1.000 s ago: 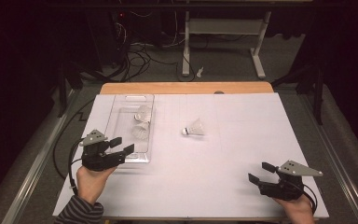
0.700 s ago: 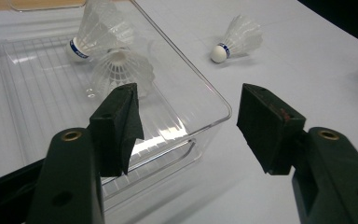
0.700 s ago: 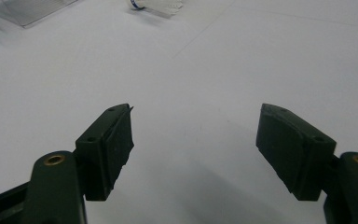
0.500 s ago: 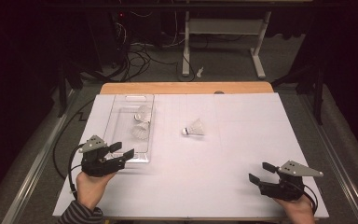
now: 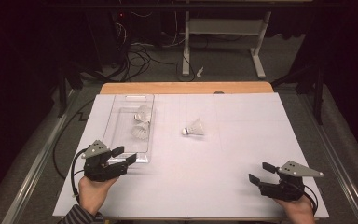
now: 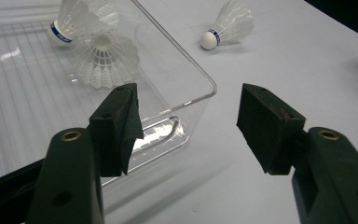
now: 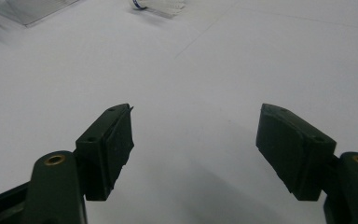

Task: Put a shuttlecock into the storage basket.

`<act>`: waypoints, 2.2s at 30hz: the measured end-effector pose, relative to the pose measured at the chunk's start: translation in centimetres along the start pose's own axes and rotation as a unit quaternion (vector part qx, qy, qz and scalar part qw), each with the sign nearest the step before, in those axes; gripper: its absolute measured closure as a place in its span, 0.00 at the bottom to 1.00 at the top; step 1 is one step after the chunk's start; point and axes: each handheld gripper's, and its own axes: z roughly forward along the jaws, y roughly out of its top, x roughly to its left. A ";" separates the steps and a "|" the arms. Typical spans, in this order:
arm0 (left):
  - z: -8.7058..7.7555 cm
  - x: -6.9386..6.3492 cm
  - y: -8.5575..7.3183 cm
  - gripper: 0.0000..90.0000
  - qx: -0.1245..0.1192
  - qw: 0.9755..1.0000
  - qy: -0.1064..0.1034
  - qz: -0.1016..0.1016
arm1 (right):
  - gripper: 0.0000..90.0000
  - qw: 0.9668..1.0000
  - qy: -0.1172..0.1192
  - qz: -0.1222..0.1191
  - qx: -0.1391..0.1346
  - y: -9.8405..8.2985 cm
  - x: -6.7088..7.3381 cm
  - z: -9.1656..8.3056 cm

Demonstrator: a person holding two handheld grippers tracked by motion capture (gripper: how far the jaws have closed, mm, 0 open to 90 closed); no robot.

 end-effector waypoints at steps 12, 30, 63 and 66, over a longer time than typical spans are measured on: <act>0.5 -0.9 -0.1 0.44 0.000 1.000 -0.012 0.004 | 0.31 1.000 0.000 -0.002 -0.002 0.0 0.1 -0.1; 1.1 -1.8 0.3 0.43 0.007 0.999 -0.029 0.013 | 0.31 1.000 -0.001 -0.002 -0.002 0.0 0.1 -0.1; 3.5 -3.5 1.7 0.41 0.026 0.998 -0.046 0.035 | 0.31 1.000 0.001 -0.002 -0.003 -0.1 0.0 -0.2; 3.7 -3.7 1.8 0.41 0.028 0.998 -0.048 0.035 | 0.31 1.000 0.001 -0.003 -0.002 0.0 0.1 -0.2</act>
